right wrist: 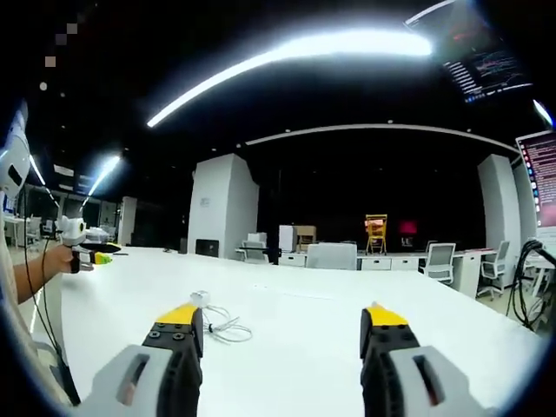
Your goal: Plug the desk Type‑C cable into the charger adapter.
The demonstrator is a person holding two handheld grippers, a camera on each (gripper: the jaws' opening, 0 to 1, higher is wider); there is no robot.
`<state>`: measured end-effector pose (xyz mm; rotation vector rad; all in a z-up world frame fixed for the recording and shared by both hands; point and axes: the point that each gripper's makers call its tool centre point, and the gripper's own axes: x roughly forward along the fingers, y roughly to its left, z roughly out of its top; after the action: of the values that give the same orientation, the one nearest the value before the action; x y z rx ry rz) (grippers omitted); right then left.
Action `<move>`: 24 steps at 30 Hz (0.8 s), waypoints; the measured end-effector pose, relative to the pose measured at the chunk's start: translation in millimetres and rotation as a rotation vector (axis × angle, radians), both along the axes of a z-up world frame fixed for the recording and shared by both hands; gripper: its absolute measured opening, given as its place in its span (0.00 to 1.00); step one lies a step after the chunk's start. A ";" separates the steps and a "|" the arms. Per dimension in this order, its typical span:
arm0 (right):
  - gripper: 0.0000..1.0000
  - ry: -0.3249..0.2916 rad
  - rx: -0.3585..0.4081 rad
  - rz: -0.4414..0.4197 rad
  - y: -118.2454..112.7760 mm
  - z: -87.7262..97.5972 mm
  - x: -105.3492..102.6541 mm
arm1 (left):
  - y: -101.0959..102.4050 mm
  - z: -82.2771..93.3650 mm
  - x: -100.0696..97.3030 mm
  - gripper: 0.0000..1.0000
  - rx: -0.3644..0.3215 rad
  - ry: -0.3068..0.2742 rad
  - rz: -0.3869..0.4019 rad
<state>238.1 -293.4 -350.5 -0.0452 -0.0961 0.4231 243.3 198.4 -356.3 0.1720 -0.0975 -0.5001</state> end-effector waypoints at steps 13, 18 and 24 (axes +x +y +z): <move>0.74 0.005 0.001 -0.001 -1.3 -1.9 0.6 | 5.2 -3.2 -1.0 0.57 -0.007 0.011 0.017; 0.74 0.005 0.000 0.000 -0.9 -2.4 -0.5 | 12.2 -7.6 -1.2 0.56 -0.007 0.022 0.049; 0.73 0.004 0.000 0.003 -1.8 -1.6 -1.2 | 15.7 -7.6 -2.4 0.50 -0.004 0.017 0.063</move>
<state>236.9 -295.3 -352.1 -0.0437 -0.0918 0.4260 240.9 214.1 -363.9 0.1659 -0.0759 -0.4381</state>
